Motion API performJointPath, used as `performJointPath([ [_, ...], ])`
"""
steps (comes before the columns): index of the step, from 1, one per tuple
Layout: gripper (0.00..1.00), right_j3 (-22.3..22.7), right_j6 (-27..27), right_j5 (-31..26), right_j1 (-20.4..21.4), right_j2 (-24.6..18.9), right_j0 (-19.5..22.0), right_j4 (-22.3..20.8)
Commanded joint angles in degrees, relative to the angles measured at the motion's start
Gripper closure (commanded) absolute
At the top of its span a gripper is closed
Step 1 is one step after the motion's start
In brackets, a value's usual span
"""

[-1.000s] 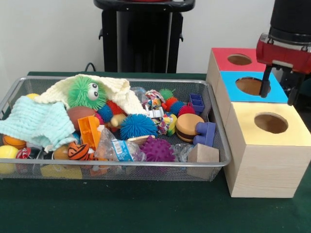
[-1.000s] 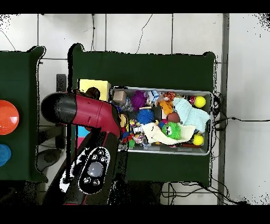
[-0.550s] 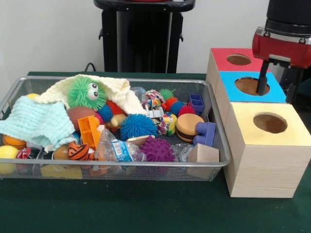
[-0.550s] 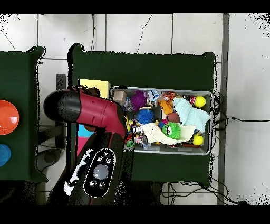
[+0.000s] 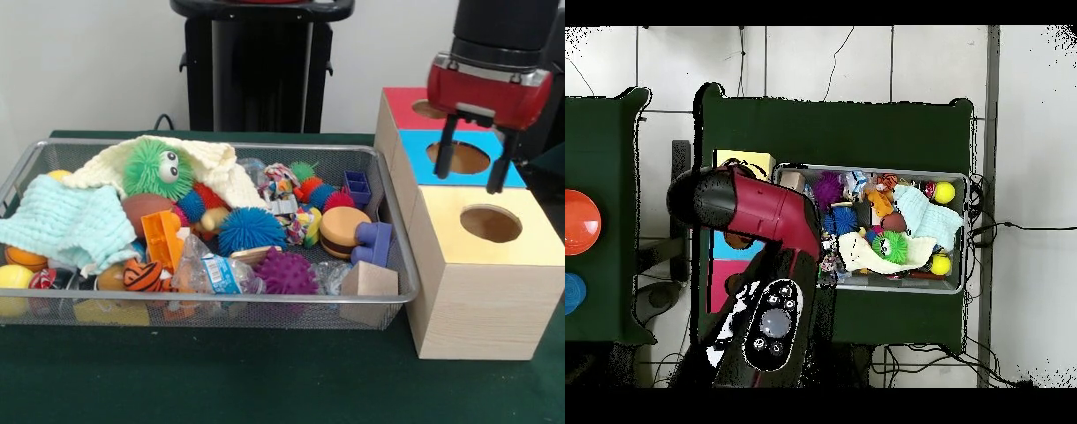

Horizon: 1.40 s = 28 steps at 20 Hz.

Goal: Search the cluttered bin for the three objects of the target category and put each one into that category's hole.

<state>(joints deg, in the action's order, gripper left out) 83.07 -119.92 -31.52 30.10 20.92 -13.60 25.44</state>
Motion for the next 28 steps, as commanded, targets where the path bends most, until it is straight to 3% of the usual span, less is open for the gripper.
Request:
performJointPath([
  [1, 0.0, 6.9, 5.6, -3.9, 4.6, -2.2, 4.9, -9.0],
  [9, 0.0, 10.2, 8.4, -6.3, 11.4, -1.4, 7.9, -18.8],
  [13, 0.0, 9.8, 8.1, -7.7, 12.2, -0.6, 8.4, -24.1],
  [18, 0.0, 15.3, 1.4, -0.5, 11.6, -1.3, 9.1, -26.1],
  [24, 0.0, 22.5, -5.3, 17.7, 7.6, -4.8, 13.1, -27.9],
  [28, 0.0, 24.8, -8.6, 25.6, 3.1, -5.5, 14.6, -28.0],
])
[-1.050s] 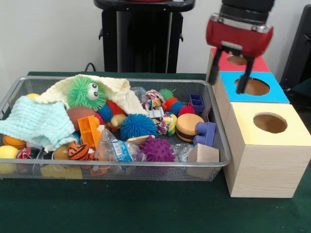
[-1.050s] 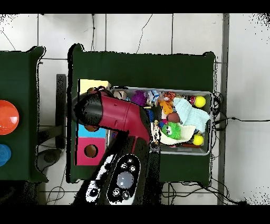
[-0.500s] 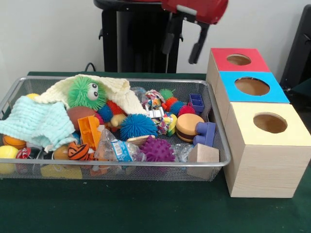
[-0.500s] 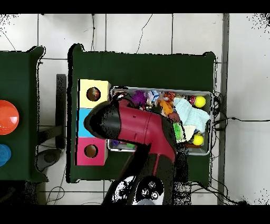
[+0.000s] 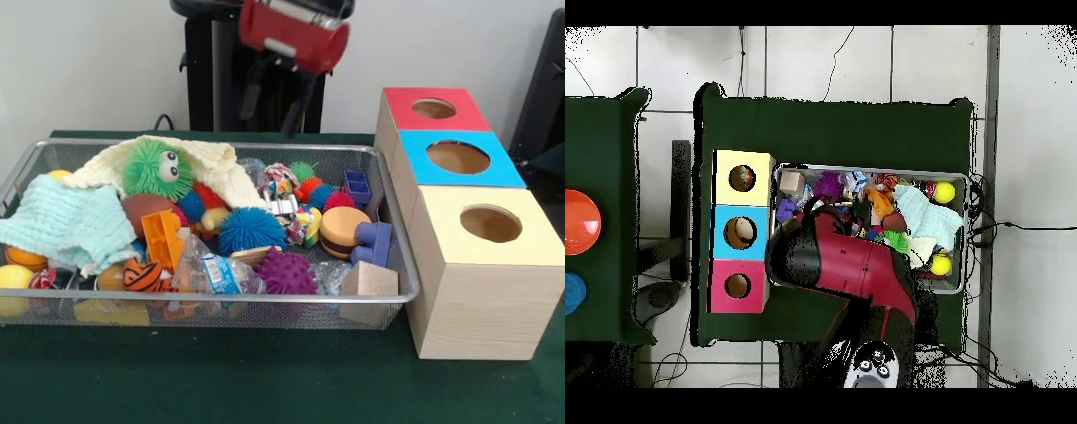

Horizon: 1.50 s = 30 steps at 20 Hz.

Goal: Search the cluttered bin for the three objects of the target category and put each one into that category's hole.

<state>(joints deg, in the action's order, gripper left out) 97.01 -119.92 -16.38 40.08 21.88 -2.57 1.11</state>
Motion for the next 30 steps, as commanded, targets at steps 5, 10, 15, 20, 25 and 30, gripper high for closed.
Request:
performJointPath([
  [5, 0.0, 13.1, -9.9, 19.1, -9.4, -8.5, 5.8, -3.7],
  [10, 0.0, 14.1, -8.8, 19.9, -9.9, -10.5, 7.6, -3.1],
  [15, 0.0, 16.0, -10.2, 20.5, -9.9, -11.3, 7.6, -1.4],
  [20, 0.0, 18.6, -12.2, 18.4, -7.7, -10.6, 4.9, 1.7],
  [25, 0.0, 19.2, -13.1, 20.5, -8.5, -13.5, 6.6, 2.5],
  [30, 0.0, 18.3, -13.1, 21.1, -9.9, -15.3, 8.0, 3.1],
])
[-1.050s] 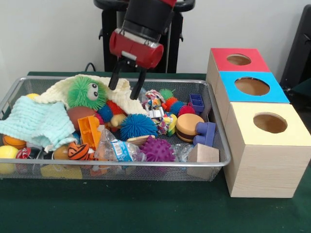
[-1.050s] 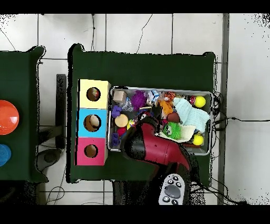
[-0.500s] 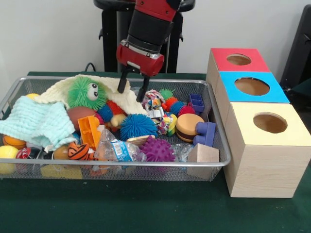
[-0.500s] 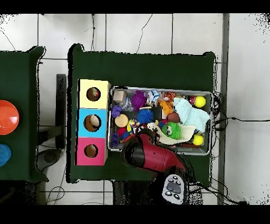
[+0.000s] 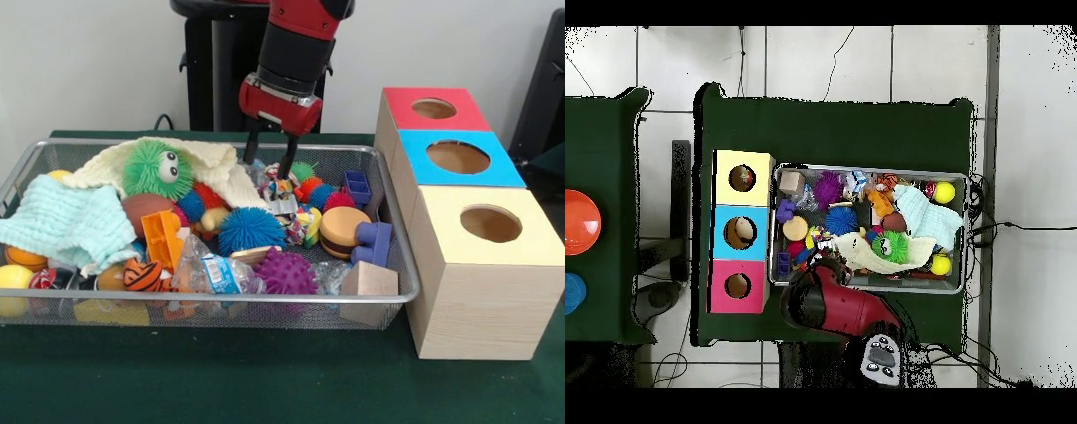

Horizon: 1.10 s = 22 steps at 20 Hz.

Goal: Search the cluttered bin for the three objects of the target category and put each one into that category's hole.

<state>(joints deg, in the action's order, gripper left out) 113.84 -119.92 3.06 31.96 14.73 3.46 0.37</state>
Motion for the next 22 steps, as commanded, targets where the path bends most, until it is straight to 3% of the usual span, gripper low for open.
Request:
performJointPath([
  [1, 0.0, 1.9, -13.2, 1.7, -1.6, -8.1, 2.1, 3.9],
  [5, 0.0, 3.5, -13.5, 1.6, -1.3, -8.2, 2.5, 4.3],
  [10, 0.0, 5.0, -13.1, 3.1, -2.8, -10.2, 5.8, 3.3],
  [16, 0.0, 7.3, -13.2, 1.8, -0.9, -9.4, 6.1, 3.9],
  [22, 0.0, 6.7, -12.6, 1.7, -4.2, -9.8, 7.3, 4.5],
])
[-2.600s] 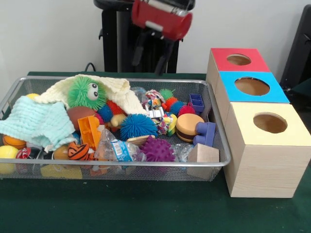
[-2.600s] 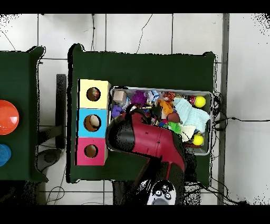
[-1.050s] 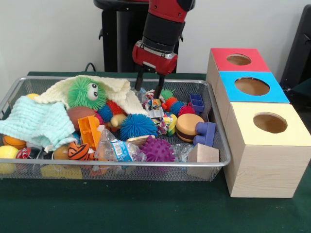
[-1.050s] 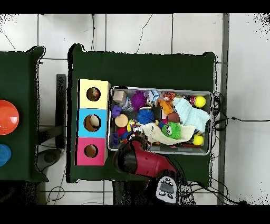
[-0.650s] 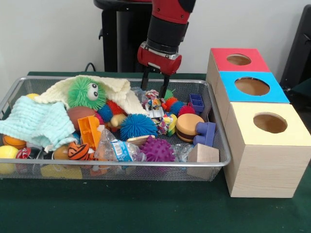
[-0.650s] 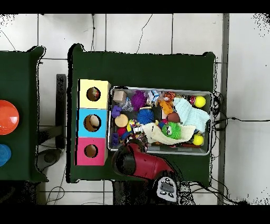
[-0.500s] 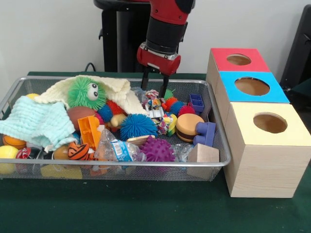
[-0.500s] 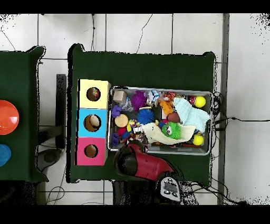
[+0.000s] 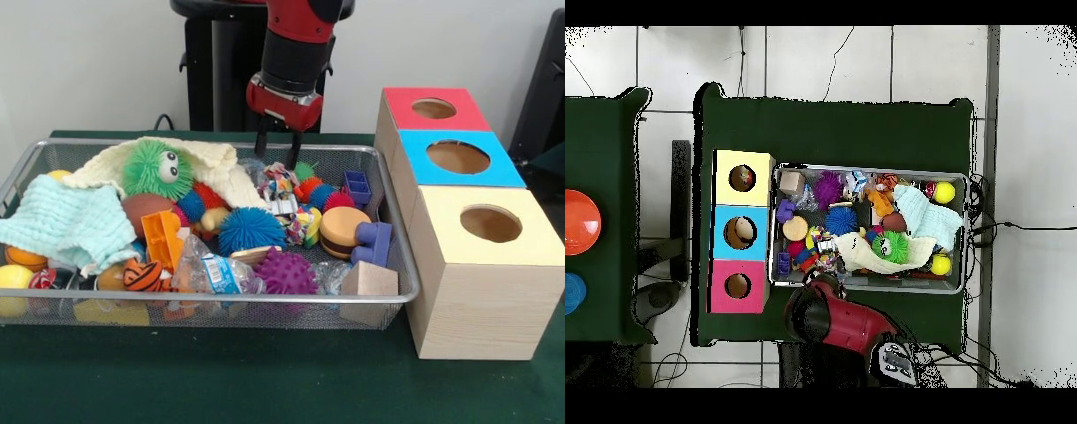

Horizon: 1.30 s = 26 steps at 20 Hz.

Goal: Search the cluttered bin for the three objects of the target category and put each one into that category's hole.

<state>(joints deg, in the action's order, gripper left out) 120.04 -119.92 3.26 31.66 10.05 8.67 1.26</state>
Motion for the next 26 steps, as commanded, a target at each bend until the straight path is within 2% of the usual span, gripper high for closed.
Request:
performJointPath([
  [1, 0.0, 0.6, -12.7, 1.5, -4.1, -5.3, 2.4, 3.8],
  [4, 0.0, 1.2, -13.4, 0.7, -4.2, -5.6, 2.0, 5.1],
  [13, 0.0, -1.2, -13.6, 7.4, -10.4, -6.8, 2.5, 6.4],
  [17, 0.0, -1.6, -13.6, 7.6, -10.1, -7.0, 1.4, 8.1],
  [26, 0.0, -6.0, -10.8, 5.1, -8.2, -8.5, 0.6, 10.4],
])
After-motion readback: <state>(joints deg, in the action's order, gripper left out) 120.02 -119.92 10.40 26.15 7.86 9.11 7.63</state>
